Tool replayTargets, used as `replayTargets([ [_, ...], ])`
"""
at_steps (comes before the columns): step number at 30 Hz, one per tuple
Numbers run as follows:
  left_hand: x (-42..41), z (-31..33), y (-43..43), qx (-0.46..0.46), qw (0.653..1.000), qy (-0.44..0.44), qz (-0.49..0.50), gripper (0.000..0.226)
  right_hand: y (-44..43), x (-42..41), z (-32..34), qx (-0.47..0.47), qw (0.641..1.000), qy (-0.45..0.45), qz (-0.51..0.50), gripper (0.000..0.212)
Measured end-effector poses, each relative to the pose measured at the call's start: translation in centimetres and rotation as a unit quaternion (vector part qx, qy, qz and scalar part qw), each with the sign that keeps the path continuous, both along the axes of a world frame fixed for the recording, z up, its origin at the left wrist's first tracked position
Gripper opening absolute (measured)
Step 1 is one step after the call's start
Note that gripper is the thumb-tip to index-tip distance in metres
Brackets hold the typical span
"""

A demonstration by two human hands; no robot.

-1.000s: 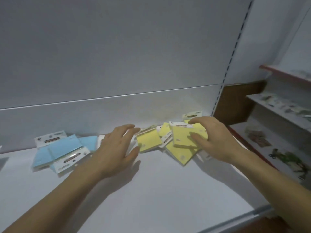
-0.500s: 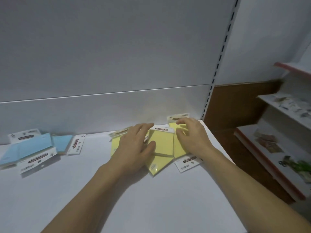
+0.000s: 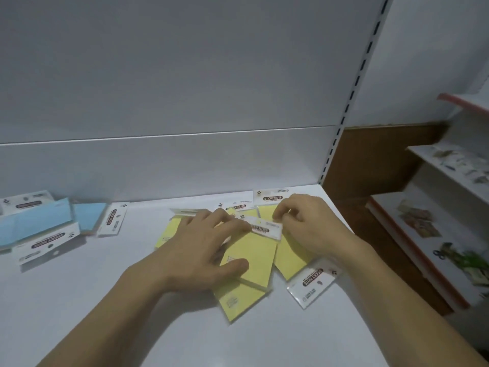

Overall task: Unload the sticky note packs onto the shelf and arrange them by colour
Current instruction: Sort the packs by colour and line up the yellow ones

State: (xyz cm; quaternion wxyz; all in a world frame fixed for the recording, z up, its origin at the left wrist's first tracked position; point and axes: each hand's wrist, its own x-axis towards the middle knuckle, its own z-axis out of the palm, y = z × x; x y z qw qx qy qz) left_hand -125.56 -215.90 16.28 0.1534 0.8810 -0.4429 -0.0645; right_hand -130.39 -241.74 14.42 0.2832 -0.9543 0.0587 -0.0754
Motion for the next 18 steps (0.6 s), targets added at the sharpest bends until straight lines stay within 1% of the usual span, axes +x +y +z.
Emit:
replayTargets([
  [2,-0.3,0.4,1.0,-0.012,0.999,0.026,-0.034,0.057,0.0,-0.1,0.1,0.057,0.998,-0.018,-0.025,0.023],
  [3,-0.4,0.5,1.3,-0.023,0.998,0.038,-0.046,0.052,0.0,-0.1,0.1,0.067,0.996,-0.035,-0.038,0.022],
  [5,-0.4,0.6,1.2,-0.051,0.997,0.046,-0.048,0.042,0.1,0.0,0.0,0.053,0.995,-0.053,-0.060,0.022],
  [6,-0.5,0.6,1.0,-0.066,0.996,0.045,-0.037,0.039,-0.1,0.0,-0.1,0.036,0.996,-0.038,-0.075,0.031],
  [8,-0.6,0.3,0.2,-0.085,0.996,0.039,-0.015,0.035,-0.4,-0.1,-0.3,-0.011,0.994,0.031,-0.103,0.062],
  [9,-0.7,0.0,0.0,-0.086,0.996,0.030,-0.011,0.033,-0.4,-0.1,-0.3,-0.036,0.991,0.063,-0.110,0.071],
  [10,-0.8,-0.2,-0.3,-0.088,0.996,0.019,-0.008,0.032,-0.4,0.0,-0.4,-0.056,0.989,0.082,-0.108,0.075],
  [12,-0.8,-0.6,-0.5,-0.116,0.993,-0.001,0.013,0.029,-0.3,0.0,-0.7,-0.076,0.989,0.091,-0.093,0.073],
  [14,-0.8,-0.6,-0.6,-0.168,0.984,-0.015,0.051,0.024,-0.3,0.0,-0.7,-0.073,0.990,0.084,-0.086,0.065],
  [16,-0.6,-0.6,-0.8,-0.191,0.978,-0.027,0.073,0.031,-0.3,0.0,-0.5,-0.059,0.991,0.077,-0.089,0.057],
  [18,-0.4,-0.6,-1.0,-0.155,0.984,-0.008,0.088,0.046,-0.2,-0.2,-0.2,-0.035,0.992,0.076,-0.095,0.048],
])
